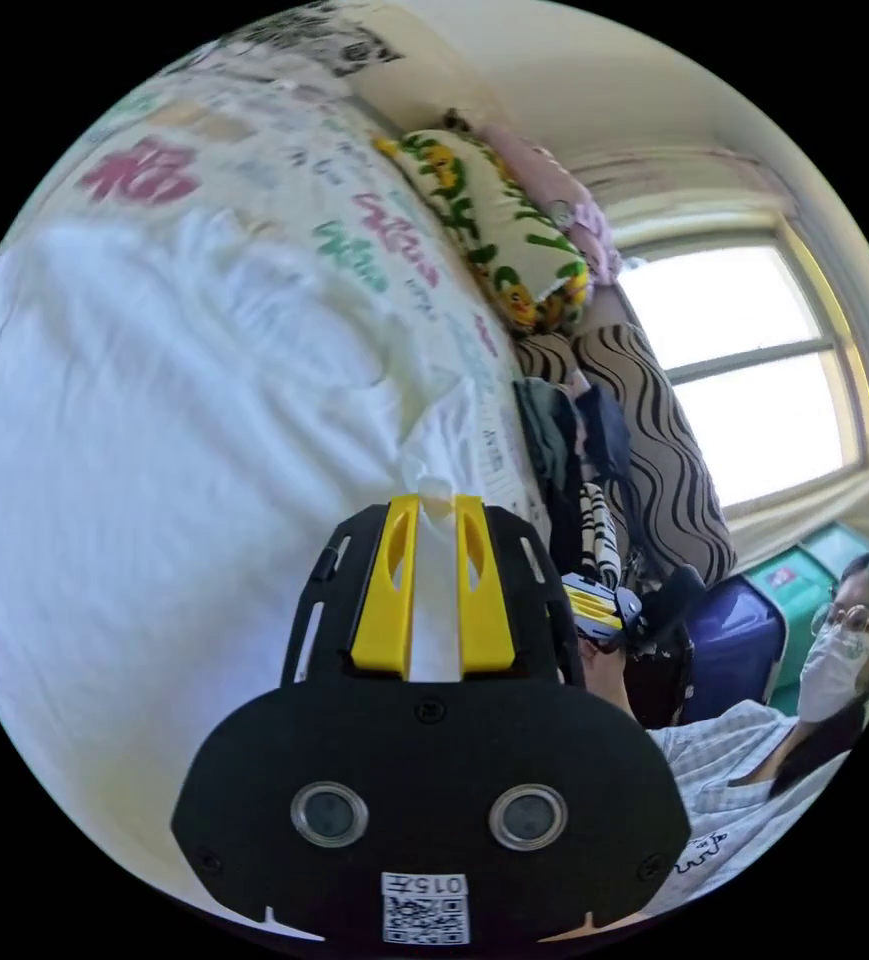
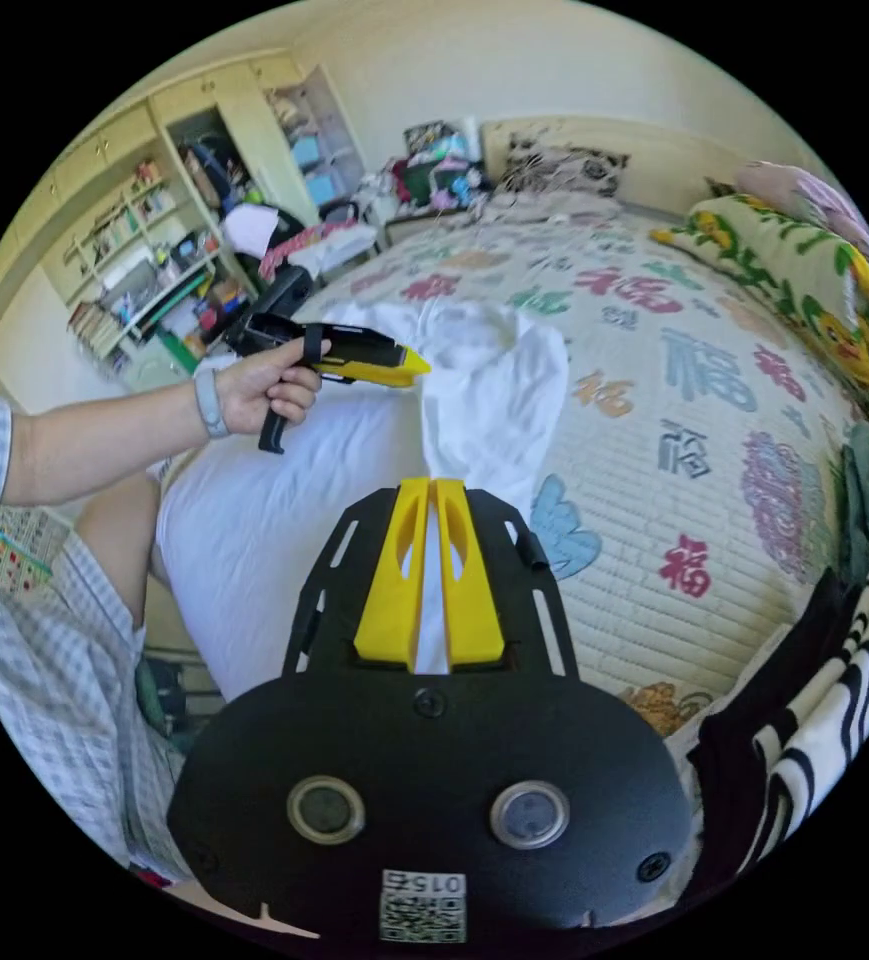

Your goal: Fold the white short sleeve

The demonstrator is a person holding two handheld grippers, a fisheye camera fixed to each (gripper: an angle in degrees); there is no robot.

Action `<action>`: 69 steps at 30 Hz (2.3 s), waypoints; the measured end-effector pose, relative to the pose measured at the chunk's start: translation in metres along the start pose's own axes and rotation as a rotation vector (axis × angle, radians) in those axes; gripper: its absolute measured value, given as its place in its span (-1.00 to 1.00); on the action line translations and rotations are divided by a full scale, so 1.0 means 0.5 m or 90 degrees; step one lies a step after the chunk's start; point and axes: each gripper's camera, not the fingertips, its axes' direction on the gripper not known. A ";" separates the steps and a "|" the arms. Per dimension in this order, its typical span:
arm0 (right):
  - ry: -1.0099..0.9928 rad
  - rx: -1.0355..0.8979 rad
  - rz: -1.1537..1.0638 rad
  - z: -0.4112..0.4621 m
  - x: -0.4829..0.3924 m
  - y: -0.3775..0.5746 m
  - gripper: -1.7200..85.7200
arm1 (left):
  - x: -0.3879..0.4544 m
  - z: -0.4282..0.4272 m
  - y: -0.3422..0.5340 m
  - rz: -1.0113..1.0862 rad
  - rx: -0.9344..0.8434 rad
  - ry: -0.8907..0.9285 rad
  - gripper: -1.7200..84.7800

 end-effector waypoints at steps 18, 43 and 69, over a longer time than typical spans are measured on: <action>-0.063 -0.147 0.051 0.166 0.023 0.081 -0.98 | 0.145 0.112 0.047 0.116 -0.145 -0.176 -0.92; 0.055 -0.063 0.180 0.252 0.210 0.149 -0.89 | 0.323 0.193 -0.177 0.076 -0.129 -0.135 -0.79; -0.012 -0.074 0.063 0.504 0.175 0.143 -0.97 | 0.515 -0.243 0.112 0.128 -0.025 -0.188 -0.83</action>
